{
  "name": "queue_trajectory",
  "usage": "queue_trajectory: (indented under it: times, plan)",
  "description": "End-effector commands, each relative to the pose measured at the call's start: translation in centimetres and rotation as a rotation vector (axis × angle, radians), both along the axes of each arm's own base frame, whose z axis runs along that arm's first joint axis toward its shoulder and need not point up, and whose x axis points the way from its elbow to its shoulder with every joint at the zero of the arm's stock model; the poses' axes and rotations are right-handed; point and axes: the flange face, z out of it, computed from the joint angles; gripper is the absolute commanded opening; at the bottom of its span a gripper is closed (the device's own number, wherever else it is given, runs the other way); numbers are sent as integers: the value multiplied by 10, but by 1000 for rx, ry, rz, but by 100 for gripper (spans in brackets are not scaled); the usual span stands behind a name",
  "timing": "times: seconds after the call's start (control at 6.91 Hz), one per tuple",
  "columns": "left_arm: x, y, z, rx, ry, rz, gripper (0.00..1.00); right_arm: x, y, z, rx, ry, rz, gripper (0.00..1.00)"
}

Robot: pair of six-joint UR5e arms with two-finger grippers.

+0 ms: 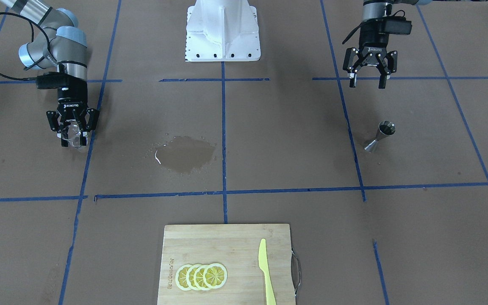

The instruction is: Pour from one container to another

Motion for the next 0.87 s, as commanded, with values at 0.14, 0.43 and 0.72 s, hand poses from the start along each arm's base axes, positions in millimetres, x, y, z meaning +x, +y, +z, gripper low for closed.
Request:
queue_trajectory:
  times: [0.14, 0.43, 0.72]
  plan:
    - [-2, -1, -2, 1, -1, 0, 100, -1, 0, 1, 12, 38, -8, 72]
    - [-3, -1, -3, 1, 4, -1, 100, -1, 0, 0, 13, 40, -9, 100]
    - [-4, -1, -7, 2, 12, -1, 100, -2, 0, -2, 21, 67, -19, 100]
